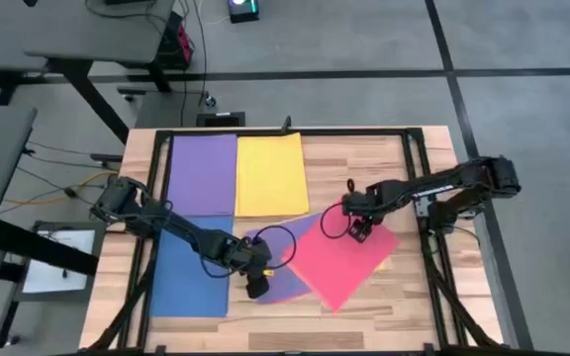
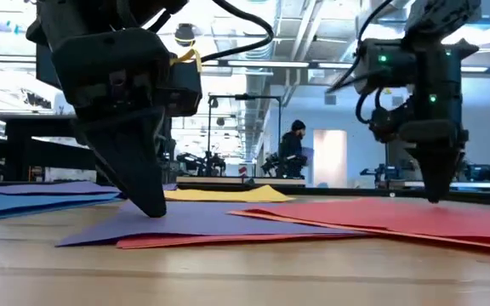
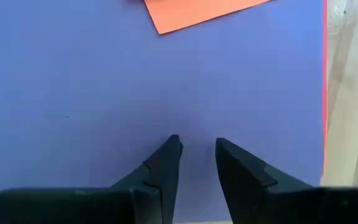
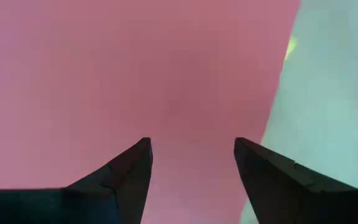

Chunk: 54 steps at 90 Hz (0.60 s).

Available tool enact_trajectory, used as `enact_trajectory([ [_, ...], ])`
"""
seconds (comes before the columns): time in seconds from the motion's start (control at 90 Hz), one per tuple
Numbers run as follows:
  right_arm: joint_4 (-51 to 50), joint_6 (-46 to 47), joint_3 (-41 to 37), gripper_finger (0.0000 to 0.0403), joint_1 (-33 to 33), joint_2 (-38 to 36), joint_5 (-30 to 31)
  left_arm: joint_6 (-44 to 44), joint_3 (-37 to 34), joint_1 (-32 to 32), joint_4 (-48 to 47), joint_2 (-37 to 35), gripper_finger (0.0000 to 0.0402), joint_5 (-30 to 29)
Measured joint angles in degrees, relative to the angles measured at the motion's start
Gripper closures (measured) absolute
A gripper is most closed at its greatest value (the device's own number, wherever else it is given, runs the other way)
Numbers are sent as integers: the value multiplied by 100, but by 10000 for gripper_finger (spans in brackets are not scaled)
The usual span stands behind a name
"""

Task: Organize paper
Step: Move the red paper to the top right of the table

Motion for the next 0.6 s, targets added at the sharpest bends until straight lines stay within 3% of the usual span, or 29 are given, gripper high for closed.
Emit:
enact_trajectory([
  [0.256,264,-179,210,185,-3,-466,-93,170,515,237,-379,-285,311,-71],
  [0.433,531,-163,258,184,23,-498,-106,249,713,572,390,-101,311,55],
  [0.6,571,-166,260,184,20,-498,-107,46,719,608,522,200,311,108],
])
